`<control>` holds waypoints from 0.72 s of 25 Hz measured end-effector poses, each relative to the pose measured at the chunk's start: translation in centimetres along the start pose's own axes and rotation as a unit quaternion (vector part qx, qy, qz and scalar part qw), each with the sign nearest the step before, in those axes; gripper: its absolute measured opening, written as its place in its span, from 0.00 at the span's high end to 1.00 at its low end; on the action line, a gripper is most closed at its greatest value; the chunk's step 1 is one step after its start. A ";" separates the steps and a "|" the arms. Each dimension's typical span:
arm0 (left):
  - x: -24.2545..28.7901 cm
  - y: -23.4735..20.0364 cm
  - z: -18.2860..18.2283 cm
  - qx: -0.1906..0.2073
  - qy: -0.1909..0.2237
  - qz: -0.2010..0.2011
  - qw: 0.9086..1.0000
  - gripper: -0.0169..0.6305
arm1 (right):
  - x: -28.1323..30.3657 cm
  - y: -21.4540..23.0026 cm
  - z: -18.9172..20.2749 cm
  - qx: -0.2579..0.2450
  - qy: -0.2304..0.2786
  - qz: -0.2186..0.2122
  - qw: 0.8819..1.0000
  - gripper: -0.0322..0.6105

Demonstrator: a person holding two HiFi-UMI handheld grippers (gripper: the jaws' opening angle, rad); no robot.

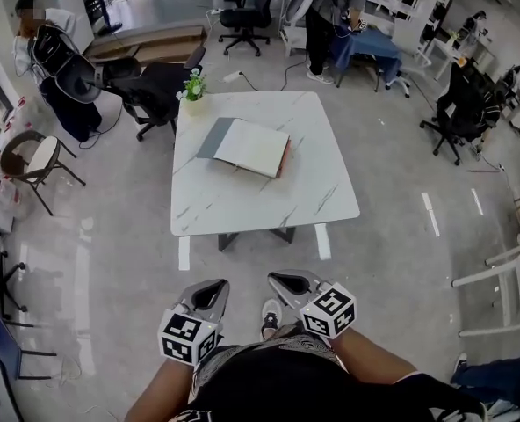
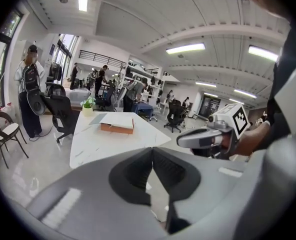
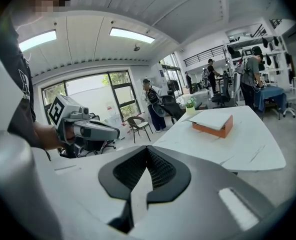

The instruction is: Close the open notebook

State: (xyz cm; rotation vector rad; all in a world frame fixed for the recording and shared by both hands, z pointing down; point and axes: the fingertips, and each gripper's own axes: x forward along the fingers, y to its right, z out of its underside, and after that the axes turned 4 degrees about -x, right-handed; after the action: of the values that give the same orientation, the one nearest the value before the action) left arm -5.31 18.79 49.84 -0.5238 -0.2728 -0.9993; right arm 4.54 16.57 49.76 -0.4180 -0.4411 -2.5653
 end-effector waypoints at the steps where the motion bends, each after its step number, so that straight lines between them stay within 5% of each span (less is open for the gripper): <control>1: 0.6 -0.3 -0.5 -0.002 0.003 -0.005 1.000 0.88 | 0.3 0.8 -0.4 -0.002 0.000 -0.004 1.000 0.95; 18: 7.5 -1.6 -4.3 -0.020 0.007 -0.076 0.997 0.88 | 1.2 10.3 -2.7 -0.015 0.000 -0.054 0.998 0.95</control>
State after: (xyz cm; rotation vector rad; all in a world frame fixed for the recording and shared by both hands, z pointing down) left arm -2.85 10.34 50.01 -0.5377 -0.2834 -1.1568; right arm 8.39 6.55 50.14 -0.4155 -0.4362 -2.6789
